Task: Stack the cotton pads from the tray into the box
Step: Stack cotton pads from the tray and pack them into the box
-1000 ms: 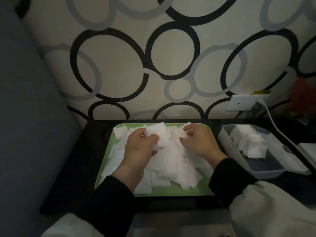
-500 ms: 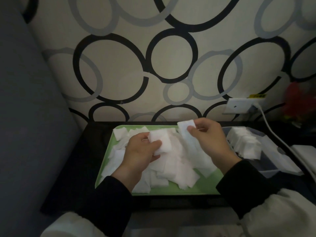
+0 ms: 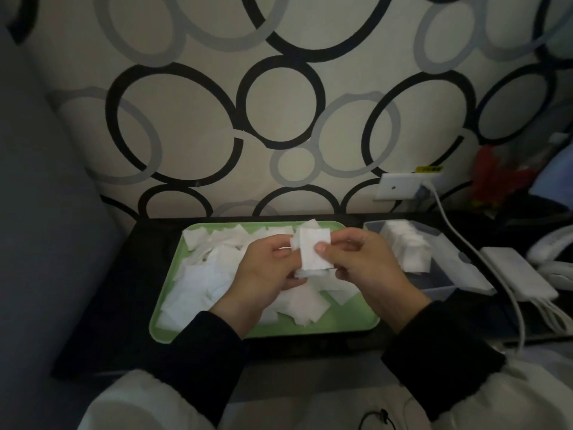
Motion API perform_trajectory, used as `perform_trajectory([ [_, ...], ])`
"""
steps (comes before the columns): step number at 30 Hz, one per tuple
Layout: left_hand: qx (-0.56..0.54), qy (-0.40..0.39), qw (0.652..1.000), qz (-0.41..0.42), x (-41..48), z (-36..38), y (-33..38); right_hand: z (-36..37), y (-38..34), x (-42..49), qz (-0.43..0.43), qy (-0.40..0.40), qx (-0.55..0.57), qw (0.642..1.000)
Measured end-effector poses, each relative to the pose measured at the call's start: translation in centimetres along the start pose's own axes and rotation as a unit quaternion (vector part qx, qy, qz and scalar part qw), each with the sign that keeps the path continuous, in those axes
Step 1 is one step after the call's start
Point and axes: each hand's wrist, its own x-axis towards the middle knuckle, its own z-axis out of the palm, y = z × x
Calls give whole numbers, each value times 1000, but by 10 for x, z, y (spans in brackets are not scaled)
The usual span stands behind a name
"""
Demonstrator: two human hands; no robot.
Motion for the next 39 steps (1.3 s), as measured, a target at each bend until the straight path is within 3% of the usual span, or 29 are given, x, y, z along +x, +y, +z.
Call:
perform_trajectory([
  [8,-27,3,1000,-9,0,25,-2,-20,1,0,-12,20,-48,999],
  [13,31,-35,998,32,4,46,-9,-45,1,1,-74,38,-151,985],
  [17,78,-51,994,48,12,62,-18,-76,-11,2,-114,-77,-242,961],
  [20,88,-56,992,68,18,81,-23,-98,-17,10,-144,-100,-325,929],
  [23,79,-37,994,68,28,98,-29,-125,-25,19,-129,-99,-393,905],
  [27,91,-34,994,48,41,119,-39,-170,-30,36,-118,-50,-395,910],
  [30,182,-24,981,59,49,135,-48,-189,-18,53,-75,-43,-418,904],
  [32,276,-17,959,70,52,142,-54,-193,-7,62,-46,-60,-469,880],
  [34,333,-23,940,69,56,146,-59,-192,0,68,-36,-84,-548,831],
  [37,376,-30,925,55,59,147,-62,-188,5,76,-69,-84,-651,752],
  [39,384,-33,921,56,62,144,-64,-184,5,78,-70,-80,-672,733],
])
